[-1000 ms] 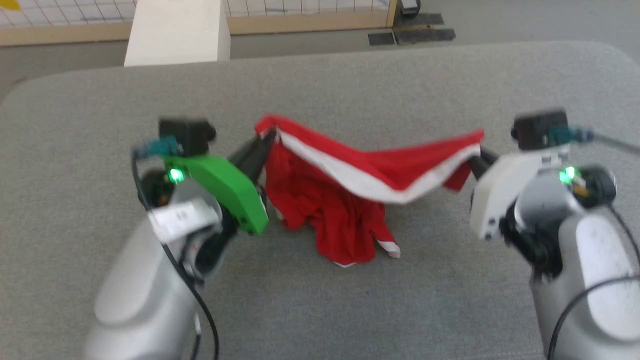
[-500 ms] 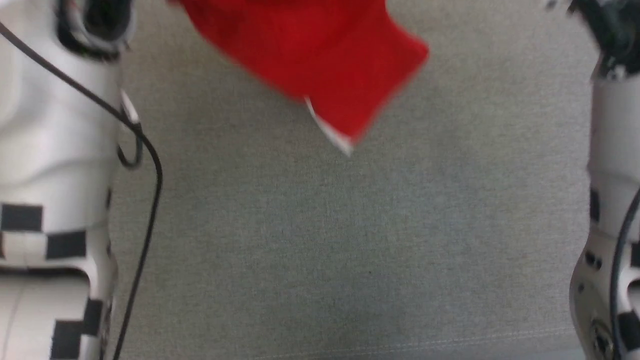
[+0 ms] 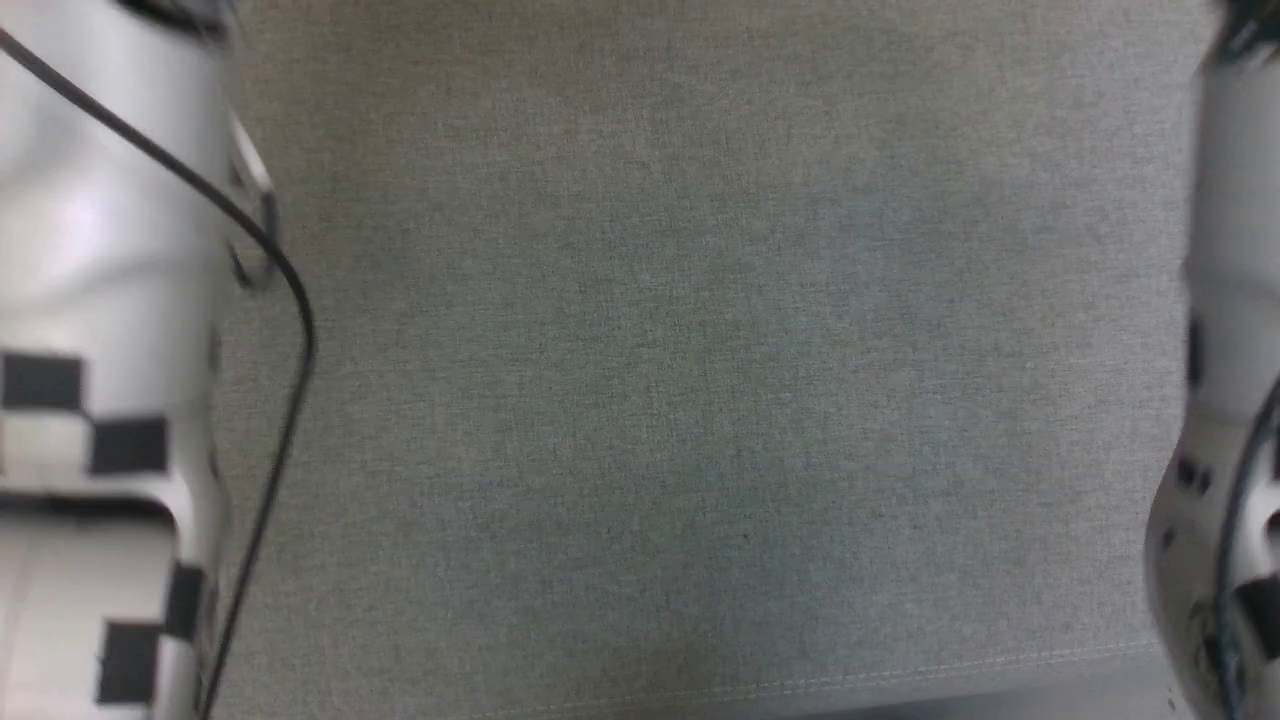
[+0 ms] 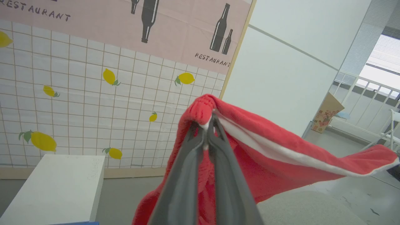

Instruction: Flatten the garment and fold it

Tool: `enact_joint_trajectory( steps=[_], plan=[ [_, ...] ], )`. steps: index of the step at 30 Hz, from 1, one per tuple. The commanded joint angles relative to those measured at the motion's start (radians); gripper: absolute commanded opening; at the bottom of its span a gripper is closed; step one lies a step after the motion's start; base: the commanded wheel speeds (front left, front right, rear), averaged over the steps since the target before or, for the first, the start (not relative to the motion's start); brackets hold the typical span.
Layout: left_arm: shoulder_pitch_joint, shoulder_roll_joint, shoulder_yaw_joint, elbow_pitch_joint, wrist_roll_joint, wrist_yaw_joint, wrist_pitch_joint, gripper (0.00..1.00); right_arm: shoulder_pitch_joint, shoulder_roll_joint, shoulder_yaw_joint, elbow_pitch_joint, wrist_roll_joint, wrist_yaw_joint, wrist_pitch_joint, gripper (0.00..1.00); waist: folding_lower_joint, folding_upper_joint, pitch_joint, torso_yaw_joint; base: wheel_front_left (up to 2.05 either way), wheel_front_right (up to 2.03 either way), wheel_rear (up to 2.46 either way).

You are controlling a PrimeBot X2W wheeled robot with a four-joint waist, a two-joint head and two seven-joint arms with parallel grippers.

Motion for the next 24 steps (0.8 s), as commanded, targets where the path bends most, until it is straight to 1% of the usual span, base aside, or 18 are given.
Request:
enact_joint_trajectory(
  steps=[1, 2, 6, 9, 11, 12, 15, 17, 20, 24],
  plan=[
    [0.068, 0.012, -0.022, 0.012, 0.006, -0.01, 0.011, 0.0, 0.062, 0.002, 0.017, 0.011, 0.022, -0.001, 0.008, 0.0, -0.0002, 0.0, -0.022, 0.008, 0.0, 0.0, 0.0],
    [0.095, 0.015, -0.034, 0.016, 0.006, -0.012, 0.018, 0.0, 0.085, 0.002, 0.027, 0.013, 0.027, -0.001, 0.013, 0.0, -0.0002, 0.0, -0.027, 0.008, 0.0, 0.0, 0.0],
    [0.294, 0.027, -0.09, 0.014, -0.038, -0.026, 0.073, 0.0, 0.264, 0.001, 0.08, -0.003, 0.082, -0.001, 0.066, 0.0, -0.0002, 0.0, -0.079, 0.009, 0.0, 0.0, 0.0],
    [0.459, 0.049, -0.125, -0.018, -0.065, -0.029, 0.109, 0.0, 0.416, -0.014, 0.105, -0.045, 0.128, -0.001, 0.123, 0.0, -0.0002, 0.0, -0.123, 0.009, 0.0, 0.0, 0.0],
    [0.582, 0.06, -0.138, -0.047, -0.081, -0.024, 0.124, 0.0, 0.524, -0.035, 0.119, -0.086, 0.152, -0.001, 0.162, 0.0, -0.0002, 0.0, -0.159, 0.007, 0.0, 0.0, 0.0],
    [0.619, 0.059, -0.137, -0.057, -0.09, -0.017, 0.127, 0.0, 0.556, -0.043, 0.126, -0.1, 0.155, -0.001, 0.175, 0.0, -0.0002, 0.0, -0.168, 0.007, 0.0, 0.0, 0.0],
    [0.802, 0.042, -0.138, -0.121, -0.147, 0.011, 0.144, 0.0, 0.709, -0.066, 0.151, -0.17, 0.177, -0.001, 0.233, 0.0, -0.0002, 0.0, -0.215, 0.003, 0.0, 0.0, 0.0],
    [0.901, 0.041, -0.151, -0.159, -0.164, 0.03, 0.166, 0.0, 0.799, -0.073, 0.153, -0.212, 0.184, -0.001, 0.262, 0.0, -0.0002, 0.0, -0.242, 0.005, 0.0, 0.0, 0.0],
    [1.019, 0.06, -0.181, -0.211, -0.161, 0.059, 0.205, 0.0, 0.927, -0.079, 0.149, -0.267, 0.185, -0.001, 0.307, 0.0, -0.0002, 0.0, -0.282, 0.011, 0.0, 0.0, 0.0],
    [1.143, 0.089, -0.211, -0.285, -0.158, 0.098, 0.256, 0.0, 1.089, -0.068, 0.127, -0.343, 0.191, -0.001, 0.362, 0.0, -0.0002, 0.0, -0.33, 0.019, 0.0, 0.0, 0.0]
  ],
)
